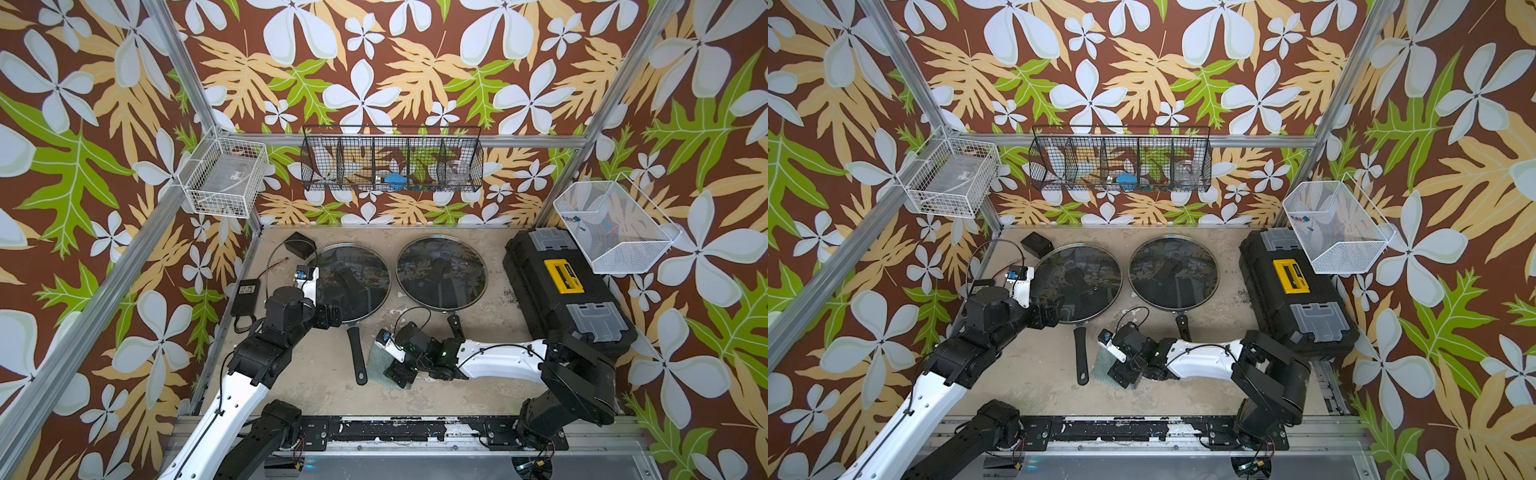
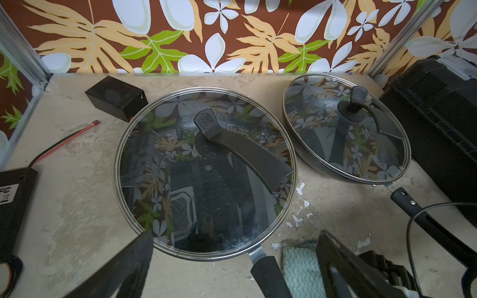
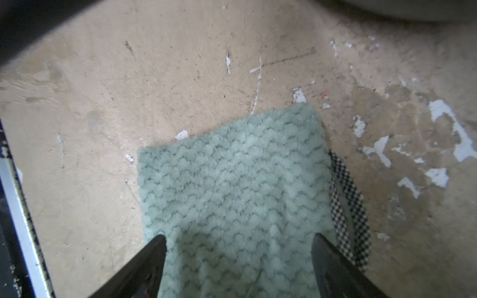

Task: Wipe the pot lid with a cloth
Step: Pick up the cleaning item at the center of the board.

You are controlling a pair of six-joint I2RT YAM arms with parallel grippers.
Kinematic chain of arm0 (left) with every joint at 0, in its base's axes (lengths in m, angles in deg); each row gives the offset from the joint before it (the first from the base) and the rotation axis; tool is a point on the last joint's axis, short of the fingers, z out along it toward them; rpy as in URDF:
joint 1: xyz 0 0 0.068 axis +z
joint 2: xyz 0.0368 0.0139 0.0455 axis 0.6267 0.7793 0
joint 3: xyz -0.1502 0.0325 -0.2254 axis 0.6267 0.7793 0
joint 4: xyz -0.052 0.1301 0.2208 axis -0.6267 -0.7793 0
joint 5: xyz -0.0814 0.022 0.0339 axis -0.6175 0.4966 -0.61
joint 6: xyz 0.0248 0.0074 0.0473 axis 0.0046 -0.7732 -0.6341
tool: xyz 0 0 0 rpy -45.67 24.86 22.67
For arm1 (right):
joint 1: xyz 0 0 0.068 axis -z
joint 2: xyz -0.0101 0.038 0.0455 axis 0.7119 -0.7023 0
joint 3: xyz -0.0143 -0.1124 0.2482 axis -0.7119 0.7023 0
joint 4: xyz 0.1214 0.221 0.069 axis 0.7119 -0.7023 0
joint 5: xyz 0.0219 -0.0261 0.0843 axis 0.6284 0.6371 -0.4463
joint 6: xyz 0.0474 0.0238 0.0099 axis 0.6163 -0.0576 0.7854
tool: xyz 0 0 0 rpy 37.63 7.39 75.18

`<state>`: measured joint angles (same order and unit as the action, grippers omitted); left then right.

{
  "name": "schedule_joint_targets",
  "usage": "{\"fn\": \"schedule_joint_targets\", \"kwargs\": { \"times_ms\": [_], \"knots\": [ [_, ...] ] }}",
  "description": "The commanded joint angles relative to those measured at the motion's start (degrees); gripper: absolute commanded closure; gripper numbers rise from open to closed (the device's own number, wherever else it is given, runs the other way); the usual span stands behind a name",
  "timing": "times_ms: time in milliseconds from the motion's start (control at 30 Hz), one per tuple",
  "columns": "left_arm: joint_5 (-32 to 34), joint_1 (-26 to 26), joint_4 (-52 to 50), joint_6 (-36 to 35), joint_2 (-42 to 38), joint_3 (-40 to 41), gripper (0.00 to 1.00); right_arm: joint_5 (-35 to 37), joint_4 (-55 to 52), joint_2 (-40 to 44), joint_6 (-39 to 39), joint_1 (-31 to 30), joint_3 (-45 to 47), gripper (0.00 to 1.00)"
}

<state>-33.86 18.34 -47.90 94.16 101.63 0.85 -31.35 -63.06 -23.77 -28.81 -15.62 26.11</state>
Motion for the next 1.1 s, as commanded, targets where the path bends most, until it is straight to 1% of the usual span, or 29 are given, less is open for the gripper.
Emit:
{"fn": "schedule_joint_targets", "kwargs": {
  "times_ms": [0,133,267,333,400,467,500,567,633,667,700,900,967,1067],
  "knots": [
    [1.3,-0.1,0.2,-0.8,-0.1,0.1,0.00,1.1,-0.3,-2.6,0.7,-0.1,-1.4,0.10],
    [2.7,-0.1,0.5,-0.6,-0.7,0.4,0.00,1.5,-0.7,-5.5,0.8,-0.1,-1.7,0.11],
    [3.9,-0.1,1.5,-0.6,-3.0,0.7,0.00,0.8,-1.0,-6.2,1.7,-0.1,-1.2,0.19],
    [4.3,-0.1,1.7,-0.9,-3.6,0.8,0.00,0.6,-1.3,-6.3,1.8,0.0,-0.9,0.29],
    [4.3,-0.1,1.7,-1.0,-3.6,0.9,0.00,0.4,-1.6,-6.3,1.7,-0.1,-0.6,0.33],
    [4.2,-0.1,1.7,-0.9,-3.5,0.9,0.00,0.5,-1.8,-6.1,1.5,-0.1,-0.4,0.44],
    [4.1,-0.1,1.8,-0.7,-3.4,1.0,0.00,0.7,-1.8,-6.0,1.5,-0.1,-0.4,0.46],
    [3.9,-0.1,2.2,-0.6,-3.4,1.2,0.00,0.7,-1.4,-5.4,1.6,0.0,-0.1,0.45],
    [3.7,-0.1,2.3,-0.4,-3.4,1.3,0.00,1.0,-1.0,-4.6,1.8,-0.1,0.1,0.31],
    [3.7,-0.1,2.4,-0.4,-3.4,1.3,0.00,1.1,-0.8,-4.2,1.9,-0.1,0.1,0.27],
    [3.6,-0.1,2.3,-0.4,-3.3,1.4,0.00,1.2,-0.6,-3.6,1.9,-0.1,0.1,0.25],
    [3.4,-0.1,2.6,-0.3,-3.2,1.6,0.00,2.1,-0.4,-0.6,2.8,-0.1,-1.0,0.27],
    [3.5,-0.1,2.7,-0.3,-3.2,1.6,0.00,2.5,-0.2,-0.3,3.2,-0.1,-1.2,0.29],
    [3.6,-0.1,2.6,-0.4,-3.3,1.6,0.00,2.5,0.2,-0.7,3.2,0.1,-1.0,0.29]
  ]
}}
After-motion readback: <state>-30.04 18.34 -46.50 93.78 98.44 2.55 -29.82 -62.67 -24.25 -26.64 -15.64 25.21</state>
